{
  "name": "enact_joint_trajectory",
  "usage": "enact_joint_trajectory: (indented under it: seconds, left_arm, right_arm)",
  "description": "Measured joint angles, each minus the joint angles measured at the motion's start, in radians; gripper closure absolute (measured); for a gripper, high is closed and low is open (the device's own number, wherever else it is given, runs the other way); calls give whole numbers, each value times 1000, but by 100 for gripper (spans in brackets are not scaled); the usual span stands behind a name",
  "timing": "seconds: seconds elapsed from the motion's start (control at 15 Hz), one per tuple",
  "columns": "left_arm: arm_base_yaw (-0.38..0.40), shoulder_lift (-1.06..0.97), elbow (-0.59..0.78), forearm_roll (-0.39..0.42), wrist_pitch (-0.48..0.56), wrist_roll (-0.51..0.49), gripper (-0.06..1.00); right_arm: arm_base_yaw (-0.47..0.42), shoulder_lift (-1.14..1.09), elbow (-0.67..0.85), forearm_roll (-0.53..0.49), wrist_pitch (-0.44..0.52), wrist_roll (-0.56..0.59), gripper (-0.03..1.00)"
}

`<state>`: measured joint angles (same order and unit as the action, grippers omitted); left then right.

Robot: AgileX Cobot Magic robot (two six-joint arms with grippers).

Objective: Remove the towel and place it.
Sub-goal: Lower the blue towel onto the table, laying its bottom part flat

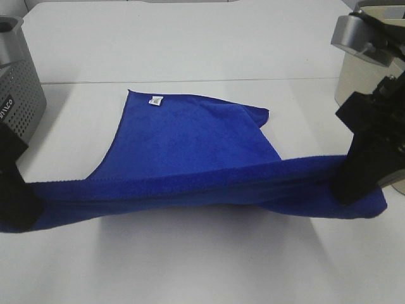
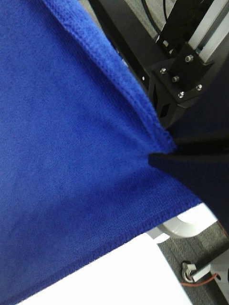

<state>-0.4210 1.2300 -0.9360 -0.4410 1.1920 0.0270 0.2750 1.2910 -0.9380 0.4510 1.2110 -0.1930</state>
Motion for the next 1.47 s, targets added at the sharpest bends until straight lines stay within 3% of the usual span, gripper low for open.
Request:
enact_joint_trajectory:
  seconds: [0.13,0.4,1.13,1.27,1.47]
  left_arm:
    - [-3,-36,50,-24,-8,-13,94]
    - [-81,-83,137,-19,-4,-27,94]
    - [-83,-133,170,-65,9,-39,94]
    - [-83,-229,157,-86,12,-73,94]
    - [-83,-379,46,-102,13,-94,94]
  right_arm:
    - [0,-26,51,34,0,29,95]
    - [0,-93,141,77,1,25,95]
    - [0,-207,195,133,1,46,95]
    - [0,-301,144,143,2,53,95]
    - [0,-405,-78,125,7,53,95]
